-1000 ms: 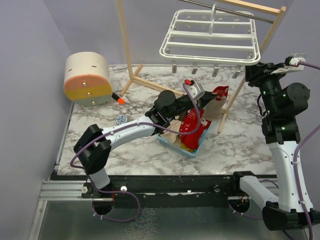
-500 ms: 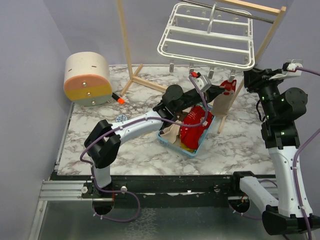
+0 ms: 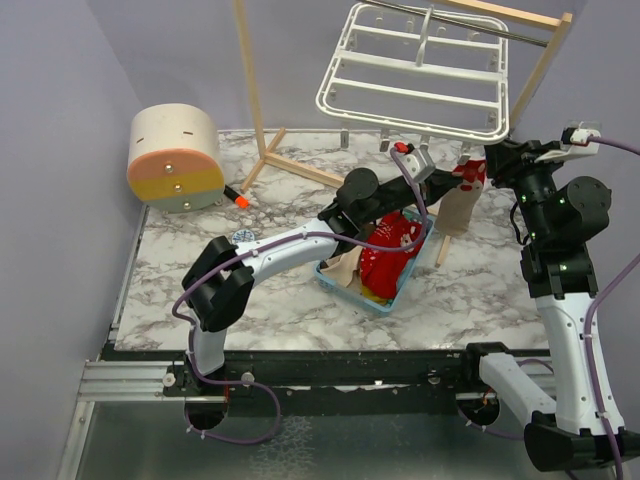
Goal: Clip the socks to the hanger
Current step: Clamp the sock onto the hanger.
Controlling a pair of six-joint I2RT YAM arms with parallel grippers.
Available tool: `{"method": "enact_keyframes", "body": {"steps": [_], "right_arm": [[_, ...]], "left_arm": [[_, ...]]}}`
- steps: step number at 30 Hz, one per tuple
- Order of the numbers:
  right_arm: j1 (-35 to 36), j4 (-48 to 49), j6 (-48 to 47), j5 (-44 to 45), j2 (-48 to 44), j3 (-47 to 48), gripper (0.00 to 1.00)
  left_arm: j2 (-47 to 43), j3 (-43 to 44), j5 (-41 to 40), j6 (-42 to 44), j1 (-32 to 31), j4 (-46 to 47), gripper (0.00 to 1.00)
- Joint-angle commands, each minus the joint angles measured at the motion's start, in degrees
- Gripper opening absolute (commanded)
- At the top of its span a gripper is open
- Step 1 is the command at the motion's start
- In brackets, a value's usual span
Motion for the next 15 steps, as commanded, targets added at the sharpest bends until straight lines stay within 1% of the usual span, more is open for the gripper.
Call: {"method": "enact_keyframes", "body": {"steps": [1,15], "right_arm": [[0.7,-1.4,-0.2,-0.8,-1.0,-0.5,0.01],[0.9,-3.1,-0.2,0.8,-1.5,-0.5,0.01]], "left_arm": [[0.8,2.3,0.5,-0.7,-0.4,1.4,0.0],[0.0,1.9,-2.1,1.2,-0.4,1.4,0.0]]}}
